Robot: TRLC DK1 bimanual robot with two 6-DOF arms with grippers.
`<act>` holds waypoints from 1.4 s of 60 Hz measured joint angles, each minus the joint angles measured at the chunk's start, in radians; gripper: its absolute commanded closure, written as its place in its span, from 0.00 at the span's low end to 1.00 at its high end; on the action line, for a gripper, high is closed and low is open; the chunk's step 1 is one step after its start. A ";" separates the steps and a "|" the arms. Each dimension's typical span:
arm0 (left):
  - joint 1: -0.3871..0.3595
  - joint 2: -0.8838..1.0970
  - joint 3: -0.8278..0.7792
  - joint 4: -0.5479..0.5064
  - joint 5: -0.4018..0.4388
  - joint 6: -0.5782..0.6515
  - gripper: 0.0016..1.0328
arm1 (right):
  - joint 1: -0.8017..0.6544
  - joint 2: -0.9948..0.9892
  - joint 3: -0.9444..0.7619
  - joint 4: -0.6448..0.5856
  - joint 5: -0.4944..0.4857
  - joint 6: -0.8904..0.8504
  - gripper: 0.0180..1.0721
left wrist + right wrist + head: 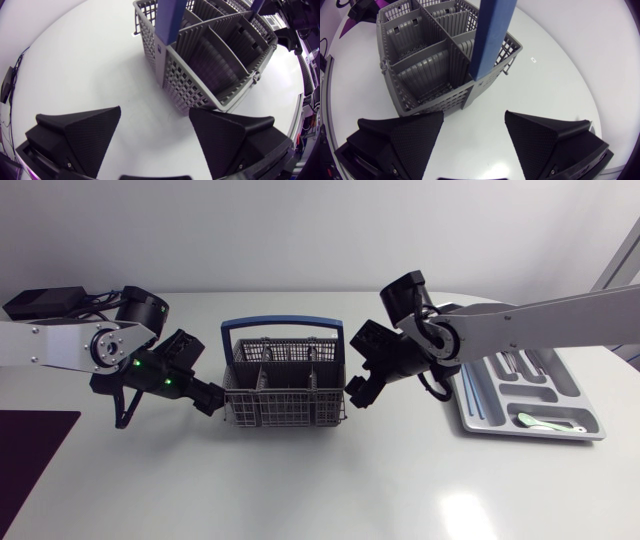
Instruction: Unload the cutlery basket into the drawer organizer.
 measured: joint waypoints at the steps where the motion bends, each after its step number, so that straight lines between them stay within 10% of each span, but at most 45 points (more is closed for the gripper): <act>1: 0.000 0.000 0.000 0.000 0.000 0.000 0.07 | 0.000 0.000 0.000 -0.001 0.000 0.000 0.16; 43: -0.023 0.002 0.015 0.007 -0.015 -0.004 0.05 | -0.003 -0.039 -0.044 -0.001 0.012 0.000 0.16; 84: 0.140 -0.296 -0.100 0.056 -0.003 -0.004 0.05 | -0.225 -0.372 -0.216 0.007 0.078 -0.029 0.05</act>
